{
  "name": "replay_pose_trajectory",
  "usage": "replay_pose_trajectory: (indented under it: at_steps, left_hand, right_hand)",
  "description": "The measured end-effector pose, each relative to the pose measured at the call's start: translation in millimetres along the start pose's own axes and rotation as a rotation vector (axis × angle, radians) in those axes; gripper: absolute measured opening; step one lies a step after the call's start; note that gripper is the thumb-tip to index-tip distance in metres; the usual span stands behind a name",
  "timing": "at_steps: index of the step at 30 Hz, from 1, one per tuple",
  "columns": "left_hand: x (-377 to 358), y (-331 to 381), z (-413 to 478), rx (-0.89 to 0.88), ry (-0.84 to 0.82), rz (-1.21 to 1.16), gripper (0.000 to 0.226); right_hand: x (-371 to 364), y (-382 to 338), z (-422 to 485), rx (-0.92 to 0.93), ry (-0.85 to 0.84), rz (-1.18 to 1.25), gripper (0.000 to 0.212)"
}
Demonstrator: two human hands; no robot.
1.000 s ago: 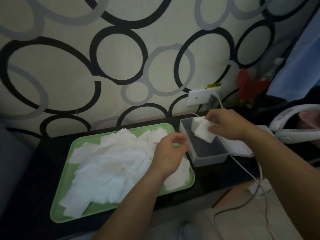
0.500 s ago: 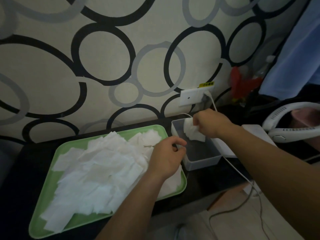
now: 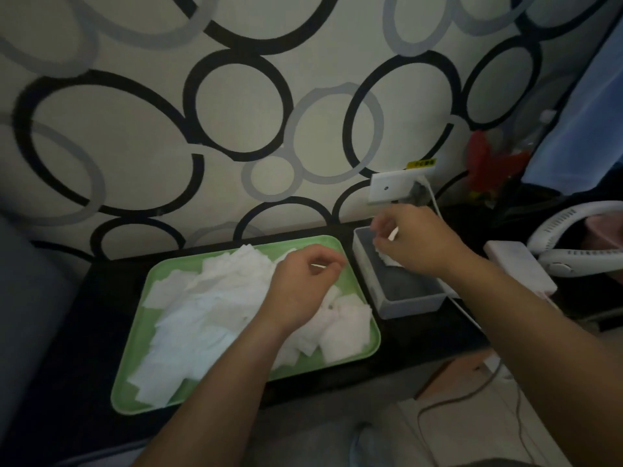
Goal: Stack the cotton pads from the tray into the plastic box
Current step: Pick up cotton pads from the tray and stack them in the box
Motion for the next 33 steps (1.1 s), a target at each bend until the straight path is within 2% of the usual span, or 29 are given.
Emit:
replay_pose_trajectory:
  at_steps: [2, 5, 7, 10, 12, 19, 26, 33]
  left_hand:
    - [22, -3, -9, 0.005, 0.038, 0.009, 0.021]
    - [53, -11, -20, 0.027, 0.096, 0.102, 0.023]
    - [71, -15, -29, 0.04, 0.125, 0.189, 0.023]
    - [90, -22, -38, 0.071, 0.139, 0.254, 0.022]
    - [99, -26, -41, 0.08, 0.143, 0.277, 0.022]
    - [121, -38, -44, 0.105, 0.181, 0.257, 0.022]
    - [128, -43, -50, 0.127, 0.181, 0.228, 0.022]
    - [137, -46, -55, 0.149, 0.188, 0.225, 0.019]
  right_hand:
    - [-14, -30, -15, 0.044, -0.086, 0.091, 0.012]
    - [-50, -49, -27, 0.053, -0.226, 0.097, 0.013]
    - [-72, -54, -34, 0.03, -0.26, 0.079, 0.014]
    - [-98, -59, -45, 0.022, -0.302, 0.065, 0.028]
    - [-105, -62, -47, 0.027, -0.293, 0.084, 0.031]
    - [-100, -77, -41, 0.039, -0.131, 0.162, 0.007]
    - [-115, -98, -37, 0.226, -0.168, 0.061, 0.035]
    - [-121, -101, -27, 0.258, -0.139, 0.093, 0.012]
Point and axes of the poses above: each hand's wrist, its own z-axis towards the middle knuckle, its own x-axis out of the back of the hand, y = z × x, the point moved 7 cm from there along z, towards the middle knuckle
